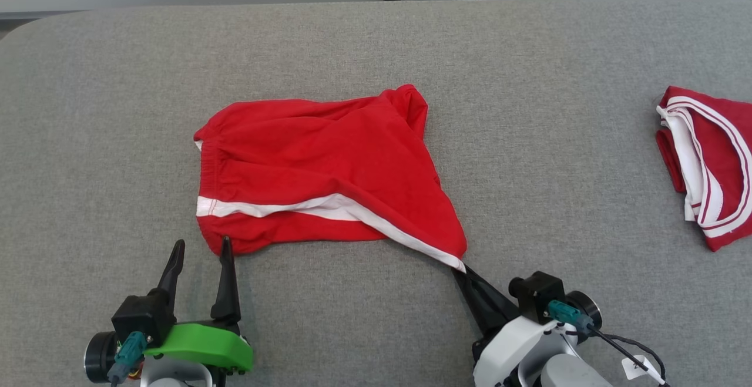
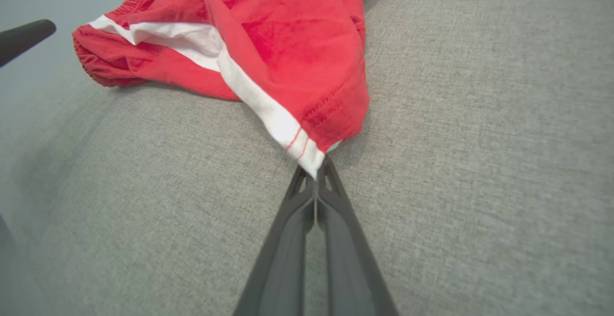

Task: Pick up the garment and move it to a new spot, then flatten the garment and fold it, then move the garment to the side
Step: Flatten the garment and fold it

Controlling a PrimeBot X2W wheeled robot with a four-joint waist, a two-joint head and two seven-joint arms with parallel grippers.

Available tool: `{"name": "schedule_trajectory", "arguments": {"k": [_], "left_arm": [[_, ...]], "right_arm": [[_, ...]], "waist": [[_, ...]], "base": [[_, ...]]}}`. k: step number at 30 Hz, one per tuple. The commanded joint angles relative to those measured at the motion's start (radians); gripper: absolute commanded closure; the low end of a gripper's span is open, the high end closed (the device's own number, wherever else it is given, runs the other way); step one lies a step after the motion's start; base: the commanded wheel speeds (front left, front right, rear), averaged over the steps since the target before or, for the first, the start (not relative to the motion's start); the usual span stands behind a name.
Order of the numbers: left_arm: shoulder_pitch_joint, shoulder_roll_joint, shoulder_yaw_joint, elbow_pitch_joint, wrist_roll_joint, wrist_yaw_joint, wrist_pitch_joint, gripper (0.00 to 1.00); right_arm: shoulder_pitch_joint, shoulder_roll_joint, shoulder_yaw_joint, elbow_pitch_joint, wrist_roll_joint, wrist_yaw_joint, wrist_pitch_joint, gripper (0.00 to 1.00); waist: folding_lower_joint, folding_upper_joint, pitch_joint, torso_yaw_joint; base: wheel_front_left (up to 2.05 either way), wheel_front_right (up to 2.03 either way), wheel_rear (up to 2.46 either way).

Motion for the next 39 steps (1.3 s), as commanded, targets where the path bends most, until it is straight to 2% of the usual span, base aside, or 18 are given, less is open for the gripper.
{"name": "schedule_trajectory", "arguments": {"k": [1,8,13,21,35,36,37,39], "left_arm": [[-0.018,0.003,0.006,0.000,0.005,0.005,0.000,0.00],[-0.010,0.003,0.023,-0.002,0.010,0.001,0.000,0.00],[-0.012,0.003,0.019,0.013,0.000,-0.021,0.000,0.00],[-0.024,0.003,0.009,0.079,-0.034,-0.053,0.000,0.00],[-0.039,0.003,-0.003,0.160,-0.098,-0.075,0.000,0.00],[-0.043,0.003,-0.006,0.165,-0.107,-0.076,0.000,0.11],[-0.043,0.003,-0.006,0.165,-0.107,-0.076,0.000,0.11],[-0.046,0.003,-0.009,0.168,-0.106,-0.078,0.000,0.34]], "right_arm": [[-0.010,-0.004,-0.005,-0.005,-0.007,-0.001,0.000,1.00],[0.017,-0.015,-0.103,-0.051,-0.030,-0.001,0.000,1.00],[0.030,-0.026,-0.152,-0.078,-0.044,-0.001,0.000,1.00],[0.023,-0.012,-0.165,-0.086,-0.054,-0.001,0.000,1.00],[0.025,-0.007,-0.162,-0.078,-0.058,-0.001,0.000,1.00],[0.024,-0.009,-0.161,-0.077,-0.057,-0.001,0.000,1.00],[0.024,-0.009,-0.161,-0.077,-0.057,-0.001,0.000,1.00],[0.025,-0.011,-0.161,-0.077,-0.054,-0.001,0.000,1.00]], "waist": [[0.0000,0.0067,0.001,-0.001],[0.0000,0.0067,-0.007,-0.026],[0.0000,0.0067,-0.010,-0.045],[0.0000,0.0067,-0.006,-0.056],[0.0000,0.0067,-0.014,-0.055],[0.0000,0.0067,-0.015,-0.059],[0.0000,0.0067,-0.015,-0.059],[0.0000,0.0067,-0.016,-0.061]], "base": [[0.00,0.00,0.00],[0.00,0.00,0.00],[0.00,0.00,0.00],[0.00,0.00,0.00],[0.00,0.00,0.00],[0.00,0.00,0.00],[0.00,0.00,0.00],[0.00,0.00,0.00]]}}
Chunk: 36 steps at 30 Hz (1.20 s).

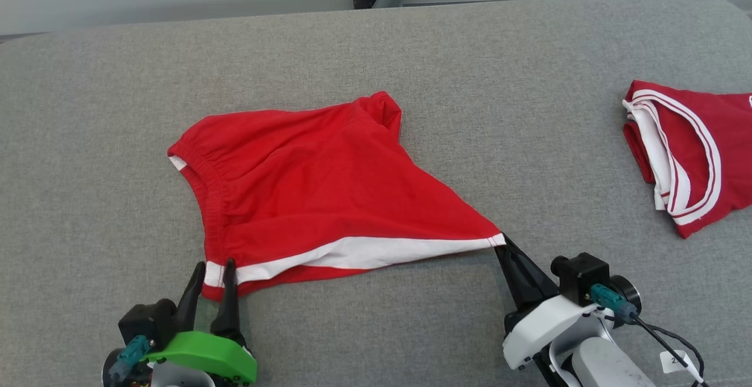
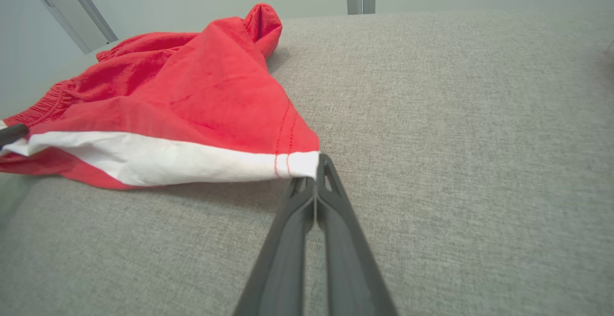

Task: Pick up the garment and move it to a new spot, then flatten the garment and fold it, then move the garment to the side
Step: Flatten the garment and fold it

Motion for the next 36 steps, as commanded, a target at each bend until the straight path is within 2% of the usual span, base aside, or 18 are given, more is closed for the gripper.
{"name": "schedule_trajectory", "arguments": {"k": [1,2,3,4,14,22,26,30,33,36], "left_arm": [[-0.018,0.003,-0.001,-0.003,-0.005,-0.006,0.000,0.53],[-0.022,0.003,0.003,-0.020,-0.001,-0.007,0.000,0.69],[-0.020,0.003,0.005,-0.026,-0.001,-0.007,0.000,0.96],[-0.011,0.003,0.002,-0.028,0.002,-0.006,0.000,1.00],[0.007,0.003,-0.037,-0.031,-0.020,-0.007,0.000,1.00],[-0.054,0.020,-0.088,-0.166,-0.055,-0.007,0.000,1.00],[-0.136,0.084,-0.131,-0.277,-0.111,-0.007,0.000,1.00],[-0.230,0.171,-0.161,-0.352,-0.218,-0.007,0.021,1.00],[-0.310,0.233,-0.144,-0.417,-0.304,-0.007,0.118,1.00],[-0.383,0.267,-0.107,-0.455,-0.397,0.003,0.235,1.00]], "right_arm": [[0.003,-0.002,-0.001,0.001,0.000,-0.001,0.000,1.00],[0.004,-0.002,-0.003,0.000,0.000,-0.001,0.000,1.00],[0.005,-0.002,-0.004,0.000,0.000,-0.001,0.000,1.00],[0.006,-0.003,-0.006,0.000,0.000,-0.001,0.000,1.00],[0.006,0.001,-0.022,-0.005,0.002,-0.001,0.000,1.00],[-0.037,0.006,-0.078,-0.098,0.038,-0.001,0.000,1.00],[-0.102,-0.020,-0.115,-0.221,0.058,-0.001,-0.001,1.00],[-0.174,-0.066,-0.122,-0.321,0.082,-0.001,-0.001,1.00],[-0.230,-0.104,-0.127,-0.374,0.111,-0.001,-0.001,1.00],[-0.283,-0.139,-0.124,-0.393,0.137,-0.001,0.016,1.00]], "waist": [[0.0000,0.0068,-0.001,-0.002],[0.0000,0.0068,-0.001,-0.002],[0.0000,0.0068,-0.001,-0.002],[0.0000,0.0068,-0.001,-0.001],[0.0000,0.0068,-0.008,0.018],[0.0000,0.0068,-0.061,0.019],[0.0000,0.0068,-0.141,0.008],[0.0000,0.0068,-0.198,0.000],[0.0000,0.0068,-0.212,-0.001],[0.0000,0.0068,-0.203,0.000]], "base": [[0.00,0.00,0.00],[0.00,0.00,0.00],[0.00,0.00,0.00],[0.00,0.00,0.00],[0.00,0.00,0.00],[0.00,0.00,0.00],[0.00,0.00,0.00],[0.00,0.00,0.00],[0.00,0.00,0.00],[0.00,0.00,0.00]]}}
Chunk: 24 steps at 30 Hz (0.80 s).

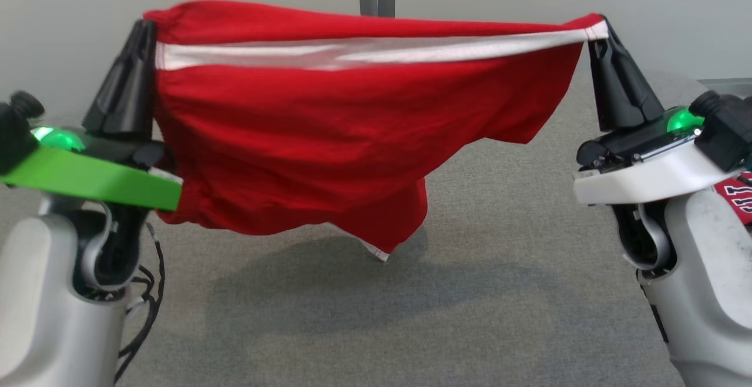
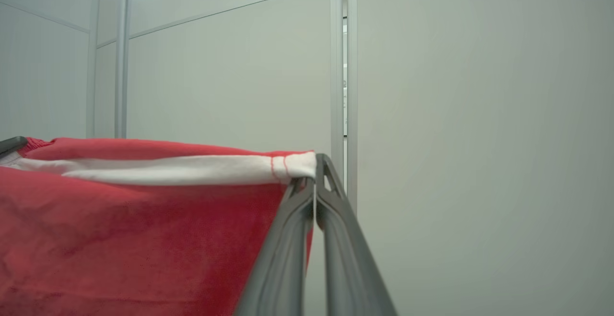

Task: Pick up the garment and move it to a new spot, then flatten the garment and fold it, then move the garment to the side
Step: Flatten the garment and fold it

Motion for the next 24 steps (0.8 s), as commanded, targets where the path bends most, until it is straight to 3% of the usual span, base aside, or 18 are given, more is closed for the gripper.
{"name": "schedule_trajectory", "arguments": {"k": [1,5,8,14,19,24], "left_arm": [[-0.040,0.019,0.014,-0.002,-0.047,0.012,0.072,1.00],[-0.116,0.032,0.020,0.021,-0.095,0.031,0.171,1.00],[-0.203,0.002,0.003,0.086,-0.131,0.038,0.224,1.00],[-0.509,-0.039,-0.002,0.308,-0.127,0.016,0.181,1.00],[-0.715,-0.058,-0.061,0.418,-0.158,-0.002,0.088,1.00],[-0.621,-0.031,-0.171,0.437,-0.291,-0.002,0.050,1.00]], "right_arm": [[-0.036,-0.017,0.003,-0.005,0.018,-0.001,0.025,1.00],[-0.094,-0.040,0.021,0.014,0.032,-0.001,0.070,1.00],[-0.187,-0.058,0.052,0.069,0.043,-0.001,0.102,1.00],[-0.511,-0.087,0.099,0.276,0.014,-0.001,0.079,1.00],[-0.718,-0.085,0.069,0.408,-0.040,-0.001,0.009,1.00],[-0.624,-0.087,0.097,0.438,-0.065,-0.001,-0.006,1.00]], "waist": [[0.0000,0.0068,0.016,-0.004],[0.0000,0.0068,0.101,0.000],[0.0000,0.0068,0.214,0.002],[0.0000,0.0068,0.393,-0.017],[0.0000,0.0068,0.411,-0.029],[0.0000,0.0068,0.366,-0.037]], "base": [[0.00,0.00,0.00],[0.00,0.00,0.00],[0.00,0.00,0.00],[0.00,0.00,0.00],[0.00,0.00,0.00],[0.00,0.00,0.00]]}}
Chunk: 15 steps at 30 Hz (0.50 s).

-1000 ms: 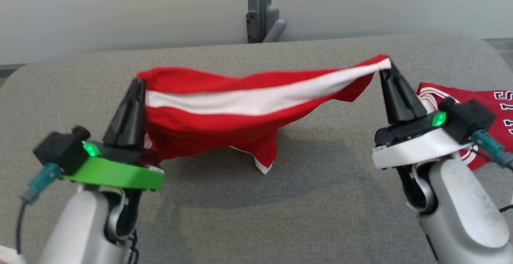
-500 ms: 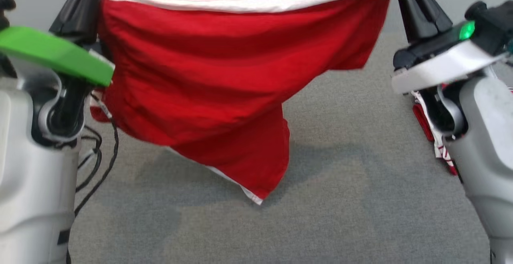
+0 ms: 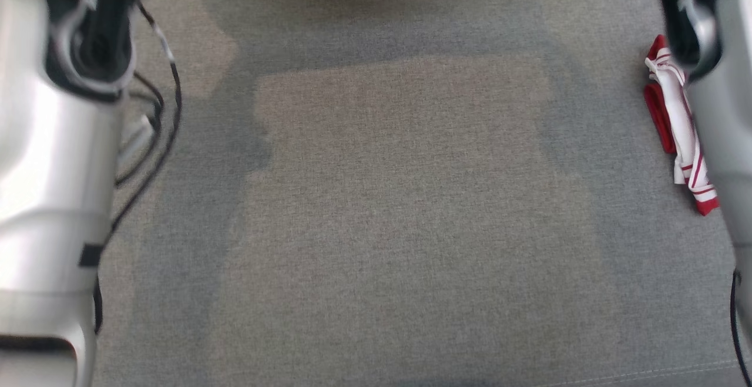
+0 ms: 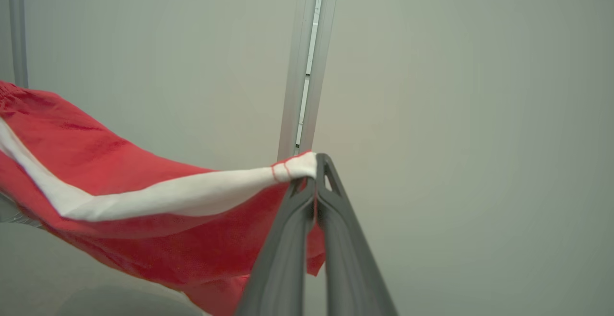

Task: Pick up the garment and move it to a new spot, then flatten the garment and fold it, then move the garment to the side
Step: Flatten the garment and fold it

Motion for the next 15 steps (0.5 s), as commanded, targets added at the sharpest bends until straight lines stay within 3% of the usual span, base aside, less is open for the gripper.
{"name": "schedule_trajectory", "arguments": {"k": [1,8,15], "left_arm": [[0.066,0.011,-0.020,0.004,-0.030,-0.002,-0.012,1.00],[0.462,0.014,-0.179,0.055,-0.227,-0.002,-0.110,1.00],[0.687,-0.002,-0.280,0.097,-0.353,-0.002,-0.196,1.00]], "right_arm": [[0.062,-0.004,0.007,-0.009,-0.002,-0.002,-0.003,1.00],[0.466,-0.001,0.065,0.014,0.020,-0.002,-0.004,1.00],[0.707,0.013,0.020,0.014,0.018,-0.002,-0.004,1.00]], "waist": [[-0.0003,0.0068,0.004,-0.014],[-0.0003,0.0068,-0.059,-0.011],[-0.0003,0.0068,-0.122,-0.008]], "base": [[0.00,0.00,0.00],[0.00,0.00,0.00],[0.00,0.00,0.00]]}}
